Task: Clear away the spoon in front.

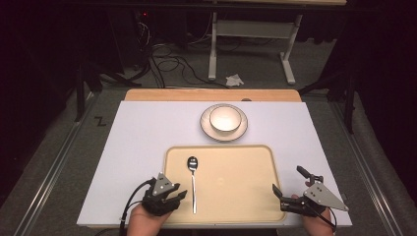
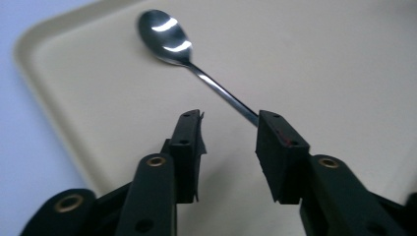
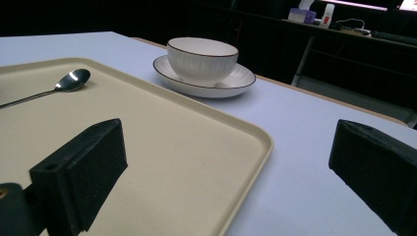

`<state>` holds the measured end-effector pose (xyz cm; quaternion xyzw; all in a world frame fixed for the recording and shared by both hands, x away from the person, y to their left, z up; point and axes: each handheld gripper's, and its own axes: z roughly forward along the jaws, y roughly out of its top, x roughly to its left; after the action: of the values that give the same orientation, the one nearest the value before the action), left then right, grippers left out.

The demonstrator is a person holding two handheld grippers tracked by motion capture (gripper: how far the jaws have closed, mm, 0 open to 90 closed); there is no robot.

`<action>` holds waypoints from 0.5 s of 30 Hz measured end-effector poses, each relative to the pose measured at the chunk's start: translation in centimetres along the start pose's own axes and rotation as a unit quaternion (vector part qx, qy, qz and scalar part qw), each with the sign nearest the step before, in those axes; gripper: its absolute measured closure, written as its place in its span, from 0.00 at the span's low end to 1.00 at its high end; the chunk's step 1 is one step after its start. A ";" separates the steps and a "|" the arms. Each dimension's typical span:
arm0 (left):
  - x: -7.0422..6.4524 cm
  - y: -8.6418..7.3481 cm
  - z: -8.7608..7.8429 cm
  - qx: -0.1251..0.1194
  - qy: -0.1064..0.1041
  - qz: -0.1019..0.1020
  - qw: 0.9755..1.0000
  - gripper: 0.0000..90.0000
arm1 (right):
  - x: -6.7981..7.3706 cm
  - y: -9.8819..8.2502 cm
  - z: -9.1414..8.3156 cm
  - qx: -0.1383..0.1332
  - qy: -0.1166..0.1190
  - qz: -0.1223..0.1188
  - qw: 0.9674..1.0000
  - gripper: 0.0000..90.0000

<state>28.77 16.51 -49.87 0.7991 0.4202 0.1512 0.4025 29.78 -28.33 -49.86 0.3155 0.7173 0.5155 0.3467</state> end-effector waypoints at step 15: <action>5.9 -1.3 -5.7 -0.097 0.076 -0.042 0.991 0.31 | -0.1 0.0 0.0 0.002 0.000 0.000 1.000 0.02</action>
<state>28.29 24.57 -47.89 0.7239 0.4662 0.2342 0.4514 29.85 -28.41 -49.85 0.3160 0.7183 0.5142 0.3461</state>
